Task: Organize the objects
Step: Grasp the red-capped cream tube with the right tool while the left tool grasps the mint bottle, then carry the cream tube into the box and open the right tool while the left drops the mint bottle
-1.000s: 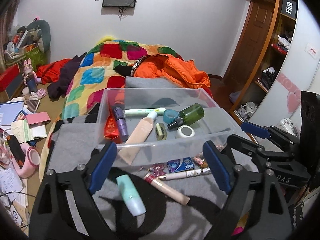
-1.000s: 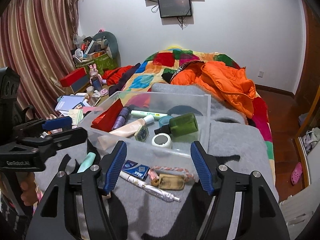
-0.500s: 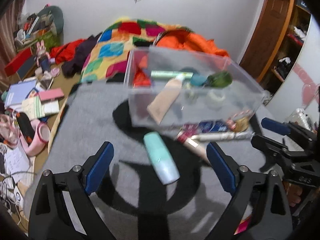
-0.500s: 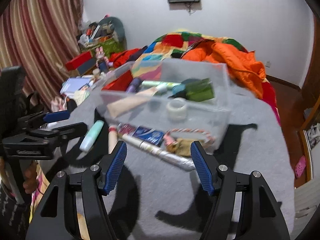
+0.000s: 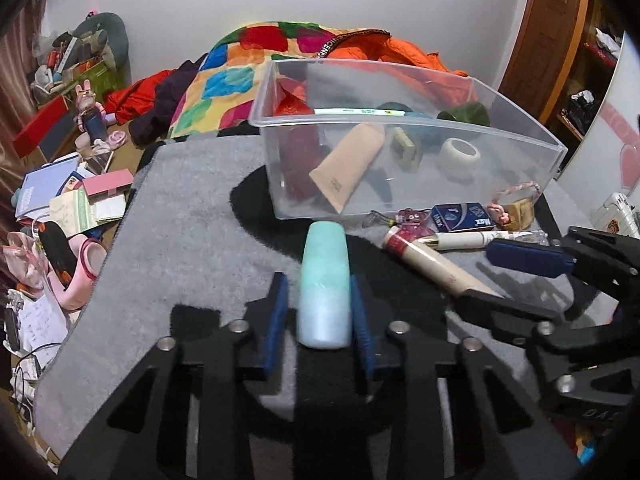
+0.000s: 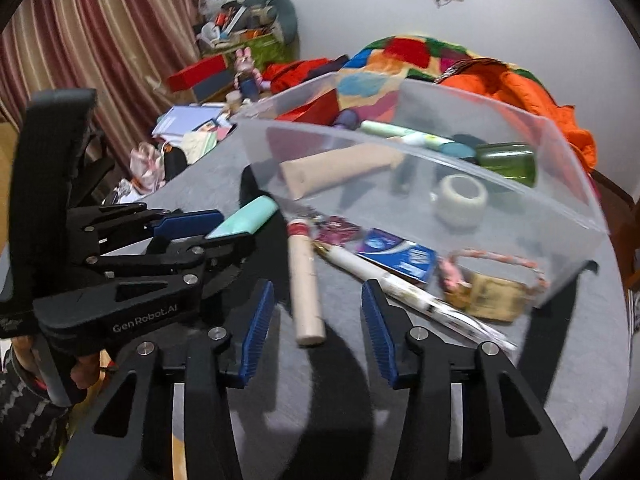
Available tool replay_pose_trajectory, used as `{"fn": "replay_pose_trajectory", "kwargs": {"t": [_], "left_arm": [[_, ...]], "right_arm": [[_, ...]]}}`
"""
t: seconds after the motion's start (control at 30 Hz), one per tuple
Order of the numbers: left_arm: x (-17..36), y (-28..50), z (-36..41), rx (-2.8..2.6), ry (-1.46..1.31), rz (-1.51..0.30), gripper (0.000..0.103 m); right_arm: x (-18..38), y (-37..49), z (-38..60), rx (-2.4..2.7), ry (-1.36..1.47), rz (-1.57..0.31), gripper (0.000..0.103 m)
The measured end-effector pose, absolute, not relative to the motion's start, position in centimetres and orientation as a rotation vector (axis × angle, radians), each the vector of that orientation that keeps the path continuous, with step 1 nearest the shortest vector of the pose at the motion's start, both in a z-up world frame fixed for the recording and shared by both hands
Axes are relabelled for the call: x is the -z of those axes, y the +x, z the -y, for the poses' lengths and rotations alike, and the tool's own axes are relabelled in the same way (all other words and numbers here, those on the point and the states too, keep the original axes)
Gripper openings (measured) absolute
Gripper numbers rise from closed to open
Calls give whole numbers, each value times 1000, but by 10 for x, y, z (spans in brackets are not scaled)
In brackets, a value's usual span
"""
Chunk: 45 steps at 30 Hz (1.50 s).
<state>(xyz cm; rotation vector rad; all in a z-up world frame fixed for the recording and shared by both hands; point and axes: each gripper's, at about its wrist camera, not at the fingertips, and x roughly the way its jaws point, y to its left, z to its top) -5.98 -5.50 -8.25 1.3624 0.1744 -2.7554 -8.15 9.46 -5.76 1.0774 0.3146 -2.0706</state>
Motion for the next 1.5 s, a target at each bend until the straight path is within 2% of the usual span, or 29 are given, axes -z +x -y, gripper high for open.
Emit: {"fn": "replay_pose_trajectory", "kwargs": {"t": [0.03, 0.13, 0.2, 0.47, 0.8, 1.5], "left_arm": [[83, -58, 57, 2759, 1356, -184, 24], [82, -53, 62, 2766, 1345, -199, 24], [81, -49, 62, 2767, 1338, -195, 24], [68, -37, 52, 2808, 1310, -217, 24], [30, -35, 33, 2902, 1222, -226, 24], [-19, -85, 23, 3016, 1108, -273, 24]], "right_arm": [[60, -81, -89, 2061, 1079, -332, 38], [69, -80, -76, 2042, 1096, -383, 20], [69, -78, -75, 2061, 1072, -397, 14], [60, -74, -93, 2086, 1043, -324, 14], [21, -74, -125, 2159, 955, -201, 14], [-35, -118, -166, 2343, 823, -93, 14]]}}
